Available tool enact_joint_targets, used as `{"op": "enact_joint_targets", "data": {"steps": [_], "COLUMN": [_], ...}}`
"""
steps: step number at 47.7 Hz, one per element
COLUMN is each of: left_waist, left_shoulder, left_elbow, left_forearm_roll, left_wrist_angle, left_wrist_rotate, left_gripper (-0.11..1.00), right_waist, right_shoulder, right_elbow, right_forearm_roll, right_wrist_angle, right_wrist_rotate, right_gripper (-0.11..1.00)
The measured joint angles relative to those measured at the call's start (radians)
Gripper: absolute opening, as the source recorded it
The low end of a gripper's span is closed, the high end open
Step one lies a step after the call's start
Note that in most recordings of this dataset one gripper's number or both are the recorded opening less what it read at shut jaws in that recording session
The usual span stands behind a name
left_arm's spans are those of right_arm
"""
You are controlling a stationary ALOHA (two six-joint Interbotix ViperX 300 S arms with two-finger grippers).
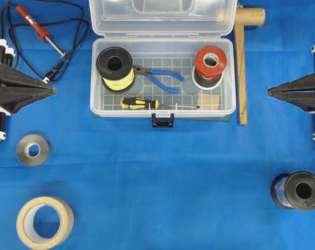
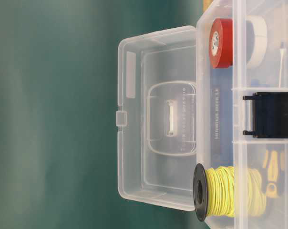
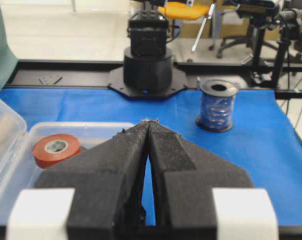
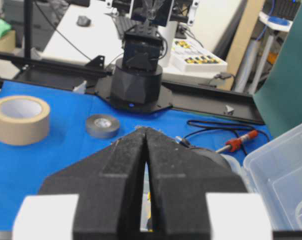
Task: Pick the nipper from the toolbox among several items.
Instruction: 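Reach the right gripper into the toolbox over the blue-handled pliers, then close the right gripper on the blue pliers handles and lift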
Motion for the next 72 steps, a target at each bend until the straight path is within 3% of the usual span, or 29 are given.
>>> {"op": "enact_joint_targets", "data": {"steps": [7, 14, 28, 32, 40, 43, 53, 66, 72], "left_waist": [0.0, 0.0, 0.0, 0.0, 0.0, 0.0, 0.0, 0.0, 0.0], "left_shoulder": [0.003, 0.003, 0.005, 0.005, 0.005, 0.005, 0.006, 0.008, 0.009], "left_elbow": [0.0, 0.0, 0.0, 0.0, 0.0, 0.0, 0.0, 0.002, 0.002], "left_forearm_roll": [-0.029, -0.032, -0.034, -0.032, -0.034, -0.034, -0.034, -0.034, -0.034], "left_wrist_angle": [0.006, 0.008, 0.006, 0.008, 0.008, 0.008, 0.009, 0.009, 0.012], "left_wrist_rotate": [0.002, 0.0, 0.0, 0.0, -0.003, -0.003, -0.003, -0.003, -0.003], "left_gripper": [0.0, 0.0, 0.0, 0.0, 0.0, 0.0, 0.0, 0.0, 0.0], "right_waist": [-0.012, -0.081, -0.219, -0.252, -0.276, -0.276, -0.295, -0.305, -0.301], "right_shoulder": [0.037, 0.149, 0.508, 0.635, 0.861, 0.939, 1.147, 1.27, 1.298], "right_elbow": [-0.043, -0.15, -0.399, -0.48, -0.64, -0.681, -0.772, -0.81, -0.834], "right_forearm_roll": [0.002, 0.002, 0.005, 0.003, -0.018, -0.031, -0.044, -0.048, -0.054], "right_wrist_angle": [0.035, 0.156, 0.396, 0.479, 0.624, 0.66, 0.698, 0.681, 0.658], "right_wrist_rotate": [0.005, 0.014, 0.023, 0.025, 0.018, 0.015, 0.015, 0.011, 0.006], "right_gripper": [0.0, 0.0, 0.03, 0.22, 0.72, 0.83, 0.77, 0.75, 0.63]}}
